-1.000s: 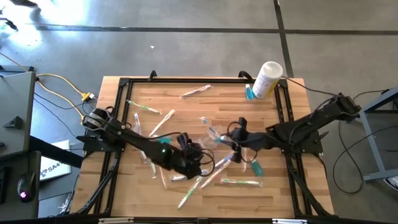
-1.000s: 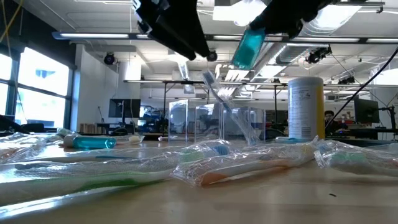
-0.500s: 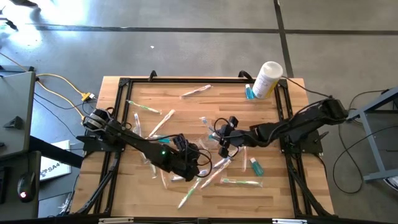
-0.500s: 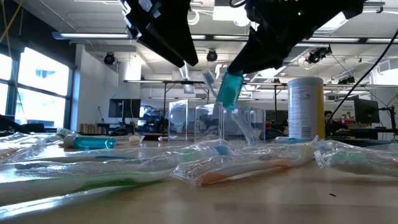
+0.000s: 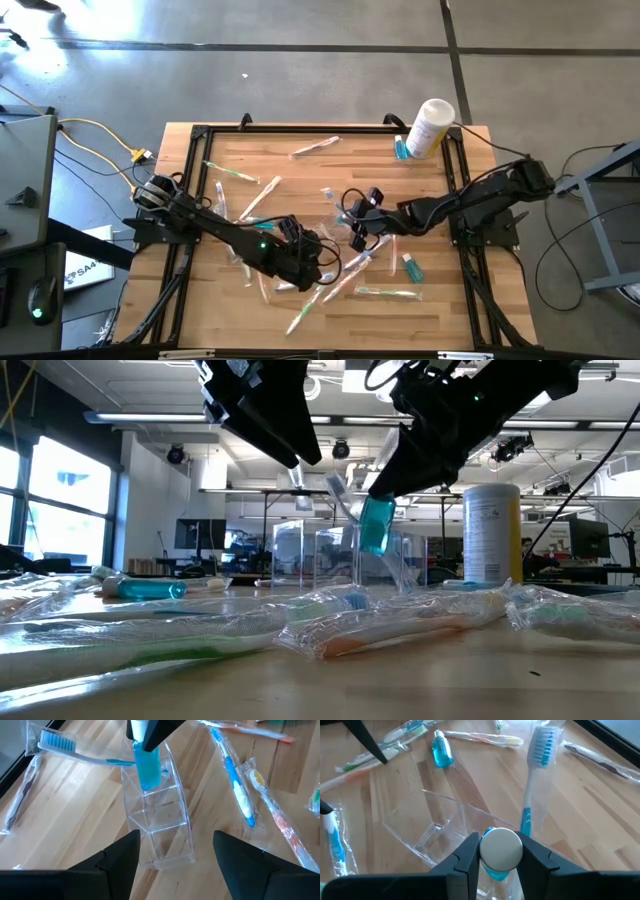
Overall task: Pick & Place toothbrushing station
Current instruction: Put the blue mouthwash into the transparent organizer
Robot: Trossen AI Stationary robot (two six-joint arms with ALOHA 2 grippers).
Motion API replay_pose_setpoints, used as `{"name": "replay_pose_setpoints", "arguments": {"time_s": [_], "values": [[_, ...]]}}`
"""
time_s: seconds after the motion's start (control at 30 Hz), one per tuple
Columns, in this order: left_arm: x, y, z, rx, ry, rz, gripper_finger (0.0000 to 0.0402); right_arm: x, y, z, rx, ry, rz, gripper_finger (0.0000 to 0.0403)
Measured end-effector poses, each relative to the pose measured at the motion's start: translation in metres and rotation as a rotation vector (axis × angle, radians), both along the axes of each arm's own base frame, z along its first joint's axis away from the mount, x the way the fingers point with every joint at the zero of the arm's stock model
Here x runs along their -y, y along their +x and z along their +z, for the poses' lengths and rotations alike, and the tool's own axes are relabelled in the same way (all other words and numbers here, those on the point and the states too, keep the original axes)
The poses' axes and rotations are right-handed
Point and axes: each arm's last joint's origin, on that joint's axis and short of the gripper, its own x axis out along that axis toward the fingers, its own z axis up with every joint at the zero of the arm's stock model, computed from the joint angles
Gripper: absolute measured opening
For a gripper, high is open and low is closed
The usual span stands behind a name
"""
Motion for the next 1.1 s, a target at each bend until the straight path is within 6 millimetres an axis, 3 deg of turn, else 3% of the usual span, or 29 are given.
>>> {"name": "replay_pose_setpoints", "arguments": {"time_s": [0.33, 0.7, 1.1], "values": [[0.000, 0.000, 0.000, 0.000, -0.006, -0.003, 0.0243, -0.002, 0.000, -0.002, -0.030, 0.047, 0.107, 0.0092], [0.000, 0.000, 0.000, -0.001, -0.007, -0.005, 0.0243, 0.010, 0.009, -0.025, -0.140, 0.050, 0.186, 0.0092], [0.000, 0.000, 0.000, -0.006, -0.005, -0.006, 0.0243, 0.017, 0.009, -0.025, -0.151, 0.054, 0.195, 0.0105]]}}
